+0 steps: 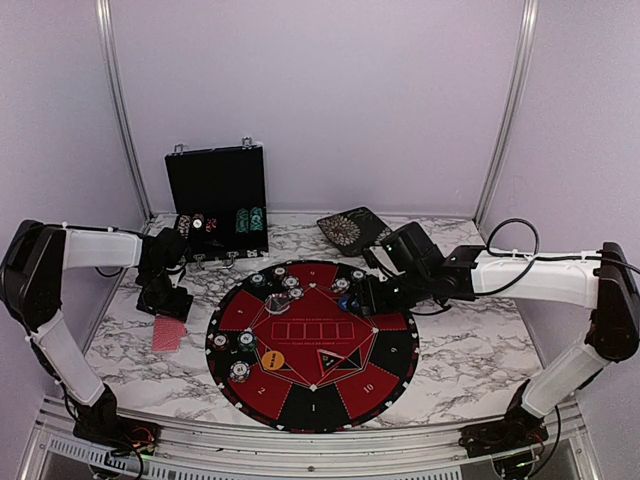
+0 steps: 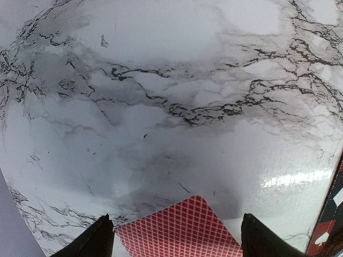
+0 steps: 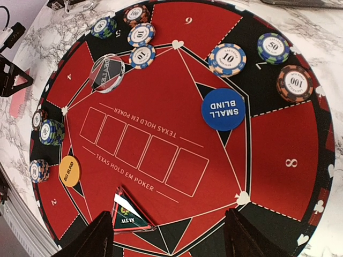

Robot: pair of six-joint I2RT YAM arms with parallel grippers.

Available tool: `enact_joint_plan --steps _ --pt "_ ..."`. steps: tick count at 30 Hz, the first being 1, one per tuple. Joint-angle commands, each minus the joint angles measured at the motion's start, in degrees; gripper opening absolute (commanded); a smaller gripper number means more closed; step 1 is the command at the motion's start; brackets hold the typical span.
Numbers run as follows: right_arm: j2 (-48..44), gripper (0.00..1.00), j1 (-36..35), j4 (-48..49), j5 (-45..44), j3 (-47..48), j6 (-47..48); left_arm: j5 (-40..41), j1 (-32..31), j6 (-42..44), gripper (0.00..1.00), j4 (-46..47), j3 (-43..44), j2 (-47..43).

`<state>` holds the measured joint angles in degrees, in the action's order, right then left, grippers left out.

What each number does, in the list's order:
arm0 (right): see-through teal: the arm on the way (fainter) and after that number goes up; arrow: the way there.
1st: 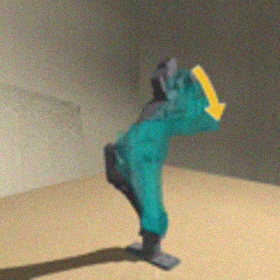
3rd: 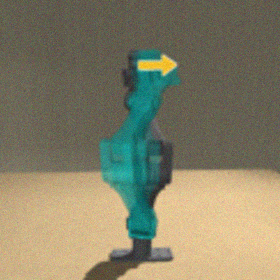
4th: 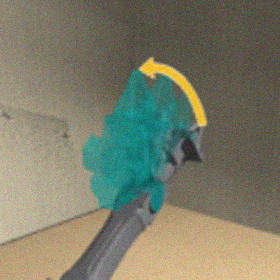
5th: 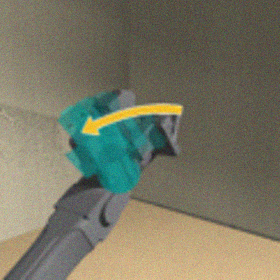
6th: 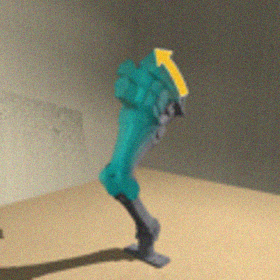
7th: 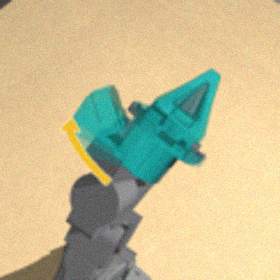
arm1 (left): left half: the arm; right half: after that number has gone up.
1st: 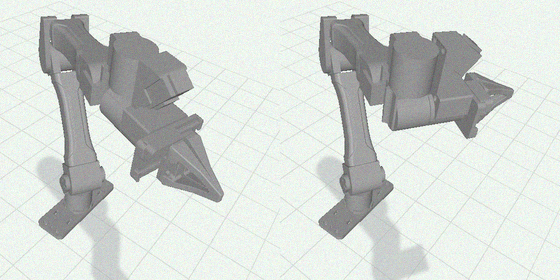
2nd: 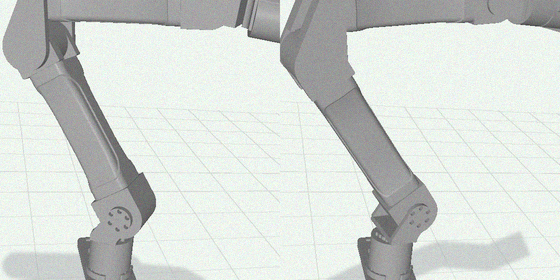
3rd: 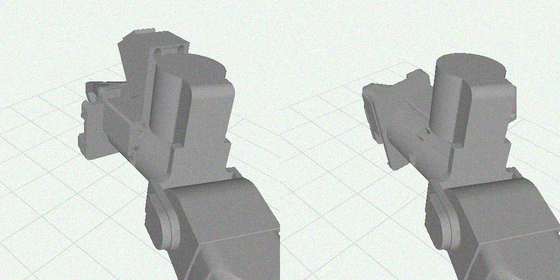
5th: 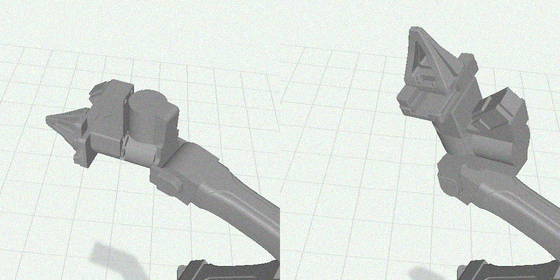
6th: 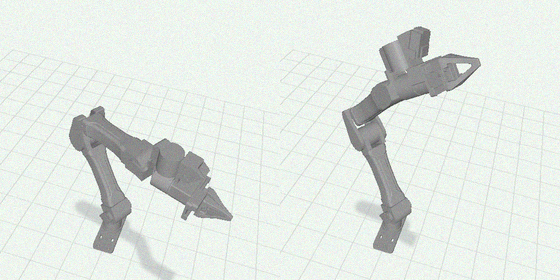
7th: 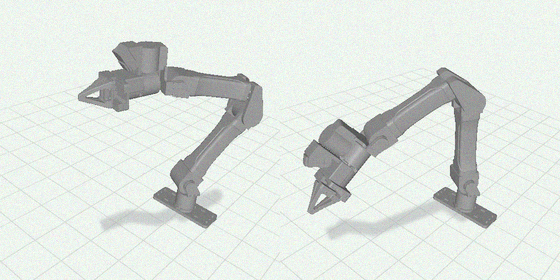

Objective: Distribute texas hold em gaming equipment
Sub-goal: Adjust the poker card at the center of the board.

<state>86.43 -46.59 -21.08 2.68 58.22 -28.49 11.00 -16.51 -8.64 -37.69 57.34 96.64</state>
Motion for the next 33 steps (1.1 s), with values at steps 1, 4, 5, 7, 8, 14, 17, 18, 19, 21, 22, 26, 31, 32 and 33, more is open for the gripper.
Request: enact_joint_plan --steps 1,4,5,7,8,14,17,18,19,21,22,26,31,32,33 --pt "-0.83 0.68 -0.60 -0.39 -0.13 0.34 -0.46 0.38 -0.41 -1.08 0.83 -1.91 -1.16 -2.16" --pt "-0.65 0.68 -0.67 -0.28 -0.13 0.23 -0.49 0.46 -0.41 -1.43 0.84 -2.05 -1.29 -2.95" --pt "-0.61 0.68 -0.69 -0.29 -0.13 0.23 -0.43 0.46 -0.44 -1.46 0.84 -2.10 -1.35 -3.09" --pt "-0.50 0.68 -0.69 -0.24 -0.13 0.14 -0.43 0.67 -0.45 -1.62 0.86 -2.19 -1.36 -3.30" --pt "-0.48 0.68 -0.66 -0.19 -0.13 0.18 -0.45 0.68 -0.45 -1.71 0.86 -2.23 -1.42 -3.34" --pt "-0.15 0.68 -0.87 -0.11 0.05 0.23 -0.43 1.50 -0.45 -2.99 0.91 -2.69 -1.96 -3.43" --pt "0.05 0.68 -1.00 -0.15 0.11 0.44 -0.36 1.64 -0.45 -3.50 0.93 -2.93 -2.22 -3.92" --pt "0.13 0.68 -1.04 -0.13 0.14 0.41 -0.38 1.65 -0.45 -3.66 0.94 -3.07 -2.28 -4.18" --pt "0.20 0.68 -1.01 -0.10 0.16 0.41 -0.37 1.52 -0.45 -3.88 0.95 -3.09 -2.36 -4.44" --pt "0.37 0.68 -1.18 -0.06 0.14 0.45 -0.42 1.22 -0.45 -4.15 0.97 -3.17 -2.39 -4.89" --pt "0.44 0.68 -1.26 -0.08 0.14 0.41 -0.40 1.10 -0.45 -4.37 0.97 -3.24 -2.41 -5.03" --pt "0.63 0.68 -1.40 -0.02 0.14 0.51 -0.25 0.31 -0.45 -5.37 0.99 -3.38 -2.32 -5.02" --pt "0.60 0.68 -1.56 -0.07 0.22 0.41 -0.08 -0.79 -0.45 -7.42 0.99 -3.53 -2.45 -4.89" --pt "0.57 0.68 -1.57 -0.02 0.22 0.36 -0.07 -0.93 -0.45 -7.71 0.99 -3.55 -2.49 -4.81" --pt "0.50 0.68 -1.57 -0.04 0.29 0.30 -0.07 -1.08 -0.45 -8.17 0.99 -3.61 -2.57 -4.82"
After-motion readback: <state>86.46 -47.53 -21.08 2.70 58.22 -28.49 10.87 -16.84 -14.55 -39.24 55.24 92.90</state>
